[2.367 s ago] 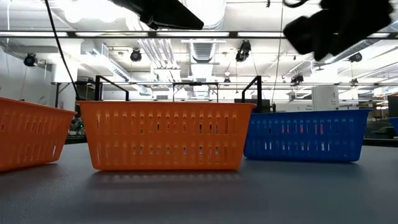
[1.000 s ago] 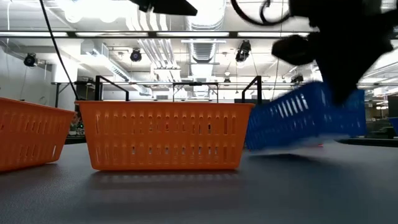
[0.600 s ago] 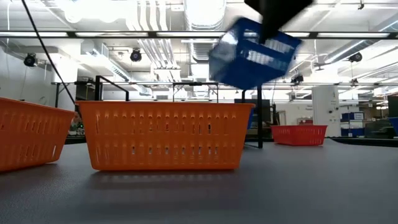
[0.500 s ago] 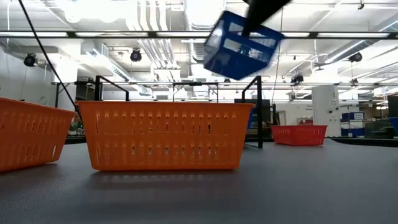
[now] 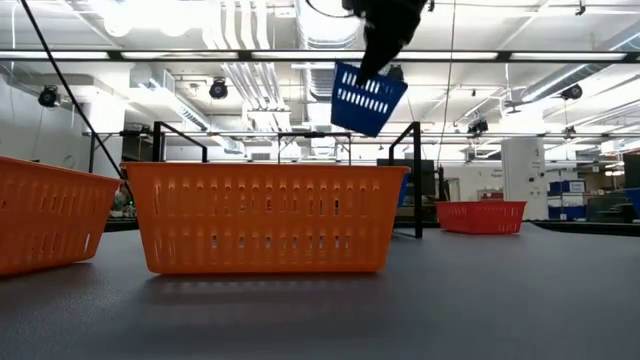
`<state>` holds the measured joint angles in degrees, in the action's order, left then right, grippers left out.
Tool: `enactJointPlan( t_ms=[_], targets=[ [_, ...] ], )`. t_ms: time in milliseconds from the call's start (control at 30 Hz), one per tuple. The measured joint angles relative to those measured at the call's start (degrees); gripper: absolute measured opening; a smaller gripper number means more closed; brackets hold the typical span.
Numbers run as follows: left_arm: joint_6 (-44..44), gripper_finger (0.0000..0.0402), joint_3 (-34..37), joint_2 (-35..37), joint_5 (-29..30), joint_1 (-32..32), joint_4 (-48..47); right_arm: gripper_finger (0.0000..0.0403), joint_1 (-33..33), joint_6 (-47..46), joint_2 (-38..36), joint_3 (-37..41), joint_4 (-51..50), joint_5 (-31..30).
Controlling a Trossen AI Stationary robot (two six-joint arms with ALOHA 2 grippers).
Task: Stack baskets on shelf by color
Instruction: Stack the left blue basket on top of the blue basket on the shelf
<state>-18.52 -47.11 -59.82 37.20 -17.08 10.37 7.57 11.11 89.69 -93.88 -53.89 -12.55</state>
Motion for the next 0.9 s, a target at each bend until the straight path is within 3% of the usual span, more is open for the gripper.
enactJointPlan(
  t_ms=[267, 567, 900],
  targets=[
    [-0.3, 0.0022, 0.0, -0.1, 0.0, 0.0, 0.2, 0.0009, 6.8, 4.0, 3.7, 0.7, -0.4, 2.5],
    [-0.4, 0.0022, 0.4, -0.1, 0.0, 0.0, 0.3, 0.0009, 8.3, 7.9, 9.4, 0.5, -3.3, 2.4],
    [-1.7, 0.0022, 0.7, -0.1, 0.0, 0.0, 1.2, 0.0009, 8.4, 9.6, 10.6, 0.4, -2.8, 2.3]
  ],
)
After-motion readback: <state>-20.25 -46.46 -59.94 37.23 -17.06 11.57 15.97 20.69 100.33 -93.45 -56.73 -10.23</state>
